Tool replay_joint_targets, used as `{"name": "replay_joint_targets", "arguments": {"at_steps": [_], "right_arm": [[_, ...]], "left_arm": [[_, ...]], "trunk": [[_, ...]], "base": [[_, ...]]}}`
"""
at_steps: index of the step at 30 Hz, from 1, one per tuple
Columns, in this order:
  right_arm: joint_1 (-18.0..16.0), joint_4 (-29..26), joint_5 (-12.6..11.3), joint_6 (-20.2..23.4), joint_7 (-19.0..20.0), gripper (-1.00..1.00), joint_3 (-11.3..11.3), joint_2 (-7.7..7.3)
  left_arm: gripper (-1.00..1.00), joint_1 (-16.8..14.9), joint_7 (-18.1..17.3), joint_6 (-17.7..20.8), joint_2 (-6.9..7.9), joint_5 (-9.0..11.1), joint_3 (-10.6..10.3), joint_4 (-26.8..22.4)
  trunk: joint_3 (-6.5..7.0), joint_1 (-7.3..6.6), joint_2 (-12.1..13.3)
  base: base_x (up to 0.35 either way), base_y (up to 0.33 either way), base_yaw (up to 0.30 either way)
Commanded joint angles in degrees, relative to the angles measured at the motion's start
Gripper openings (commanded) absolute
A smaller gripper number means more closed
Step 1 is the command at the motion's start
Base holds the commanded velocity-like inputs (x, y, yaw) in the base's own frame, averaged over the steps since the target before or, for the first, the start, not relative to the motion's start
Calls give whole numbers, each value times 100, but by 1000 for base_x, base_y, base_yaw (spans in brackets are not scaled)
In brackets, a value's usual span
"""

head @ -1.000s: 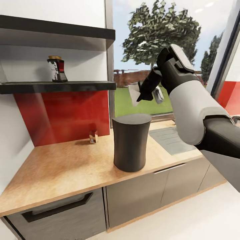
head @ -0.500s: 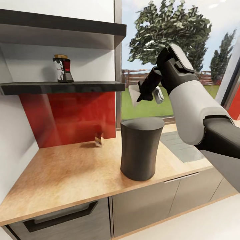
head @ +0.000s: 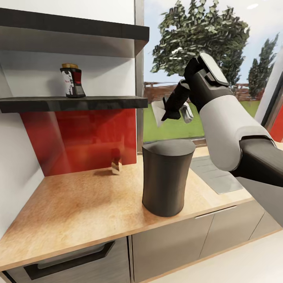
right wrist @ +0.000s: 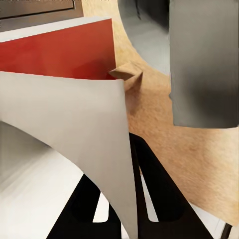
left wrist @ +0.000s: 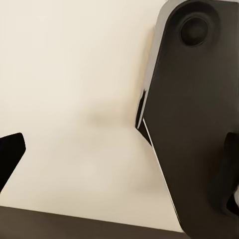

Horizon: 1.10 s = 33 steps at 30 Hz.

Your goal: Set up a coffee station on the kitchen countertop: keep the coffee maker on the countertop, move the bottle of coffee from the kitchen shelf to the counter next to the coffee maker, place a paper coffee filter on top of the coffee maker, put the saucer next to the coffee maker with the coffee cup on the saucer, and place the electric kettle next to the coffee maker.

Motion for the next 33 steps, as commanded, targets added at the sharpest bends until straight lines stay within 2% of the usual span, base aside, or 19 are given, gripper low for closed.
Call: {"name": "replay_joint_targets", "arguments": {"at_steps": [1, 8, 15, 33], "right_arm": [[-2, 0, 13, -63, -10, -100, -29, 5], [29, 44, 19, -60, -10, -100, -29, 5], [57, 474, 42, -55, -10, -100, -29, -42], [58, 723, 54, -55, -10, -100, -20, -46]], "left_arm": [[100, -4, 5, -7, 0, 30, 14, 10], [100, 0, 5, -7, 0, 30, 14, 10], [100, 0, -10, -16, 0, 30, 14, 2], [100, 0, -13, -42, 43, 30, 14, 1]], "trunk": [[-5, 4, -5], [-5, 4, -5], [-5, 4, -5], [-5, 4, -5]], "base": [[136, 0, 0], [42, 0, 0], [2, 0, 0], [53, 0, 0]]}}
